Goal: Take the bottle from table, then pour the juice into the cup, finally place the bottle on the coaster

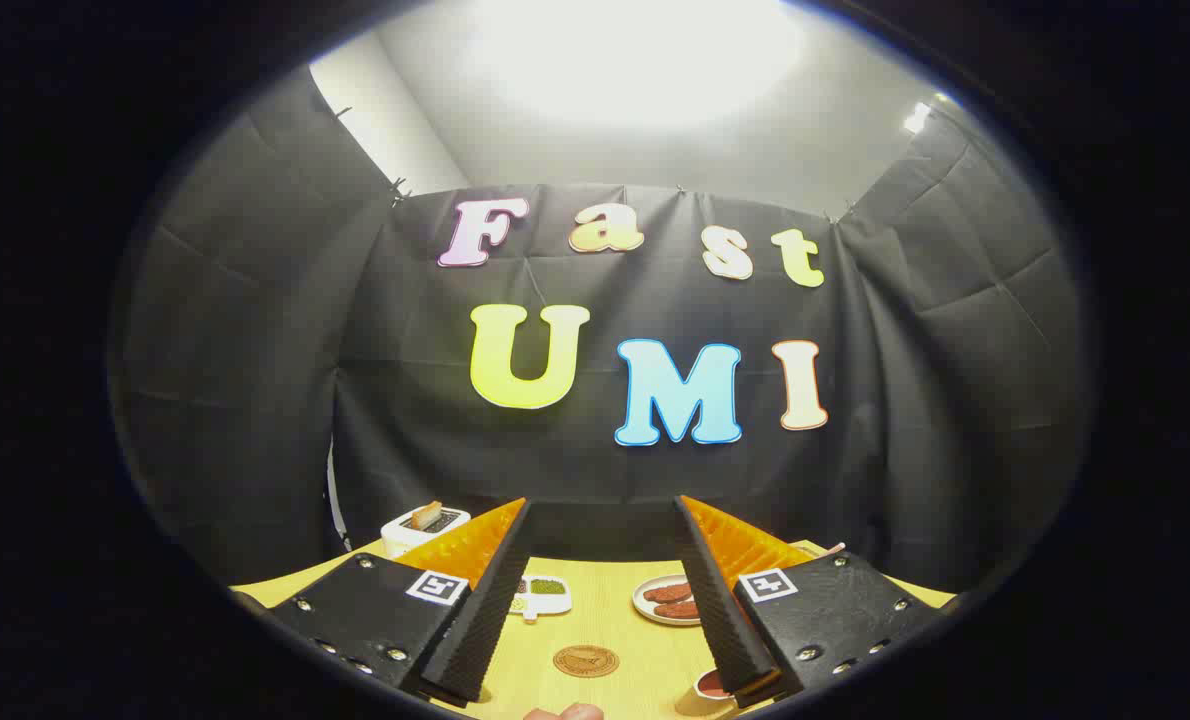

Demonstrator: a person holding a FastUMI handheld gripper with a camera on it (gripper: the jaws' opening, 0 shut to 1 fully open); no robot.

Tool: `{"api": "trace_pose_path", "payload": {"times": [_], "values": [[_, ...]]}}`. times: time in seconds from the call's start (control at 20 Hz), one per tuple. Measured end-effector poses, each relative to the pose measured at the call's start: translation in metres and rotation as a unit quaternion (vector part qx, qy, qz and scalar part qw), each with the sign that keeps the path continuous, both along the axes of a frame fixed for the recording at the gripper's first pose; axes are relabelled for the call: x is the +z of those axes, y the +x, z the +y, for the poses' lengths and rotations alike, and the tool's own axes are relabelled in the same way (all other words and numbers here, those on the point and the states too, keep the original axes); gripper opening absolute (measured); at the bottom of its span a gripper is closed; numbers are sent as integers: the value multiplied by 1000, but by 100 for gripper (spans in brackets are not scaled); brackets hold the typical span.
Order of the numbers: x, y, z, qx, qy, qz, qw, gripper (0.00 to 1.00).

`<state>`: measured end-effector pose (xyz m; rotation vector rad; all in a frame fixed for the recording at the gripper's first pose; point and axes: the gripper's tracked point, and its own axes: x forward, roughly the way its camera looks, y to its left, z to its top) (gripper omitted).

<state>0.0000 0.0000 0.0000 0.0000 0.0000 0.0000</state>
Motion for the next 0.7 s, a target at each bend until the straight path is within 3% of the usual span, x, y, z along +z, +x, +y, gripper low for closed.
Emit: {"api": "trace_pose_path", "payload": {"times": [0.7], "values": [[-8, 5, 10, 2, 0, 8, 1000, 84]]}}
